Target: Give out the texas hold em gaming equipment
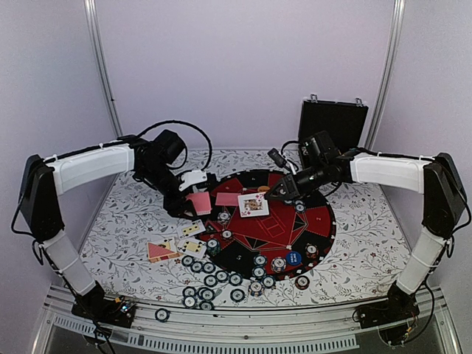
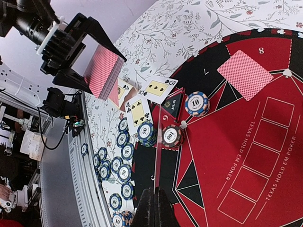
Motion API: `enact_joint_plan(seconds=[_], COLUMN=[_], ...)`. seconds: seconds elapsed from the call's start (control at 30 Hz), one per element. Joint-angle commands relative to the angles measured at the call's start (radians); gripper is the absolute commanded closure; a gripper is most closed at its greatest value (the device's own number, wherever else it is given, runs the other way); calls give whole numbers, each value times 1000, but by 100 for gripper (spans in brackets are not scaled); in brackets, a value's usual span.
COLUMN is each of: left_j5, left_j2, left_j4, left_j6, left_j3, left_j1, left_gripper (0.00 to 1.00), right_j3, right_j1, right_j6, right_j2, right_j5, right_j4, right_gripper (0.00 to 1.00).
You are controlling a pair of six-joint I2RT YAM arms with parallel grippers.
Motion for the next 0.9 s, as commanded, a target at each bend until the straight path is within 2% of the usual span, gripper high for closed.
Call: enact_joint_plan(seconds=[0.0,0.27,0.5,0.67,0.87], left_j5=[13,26,52,55,35], left_j2=[17,46,37,30,-13], left_j4=[-67,-177,-201,-225,-225], left_j6=[-11,-4,-30,-41,-41], left_j3=[75,149,162,191,185], left_j1=[12,14,47,68,70], left_gripper=[79,79,79,79,79], right_j3=[16,14,44,95,199], right_j1=[-8,-7,63,154,215], right_j6=[-10,7,44,114,275], right_j2=[-55,-63,-46,55,256], right_j5=[32,66,-29,-95,-199], right_j4=[-33,-59,-46,53,251], right_gripper=[100,100,100,100,100])
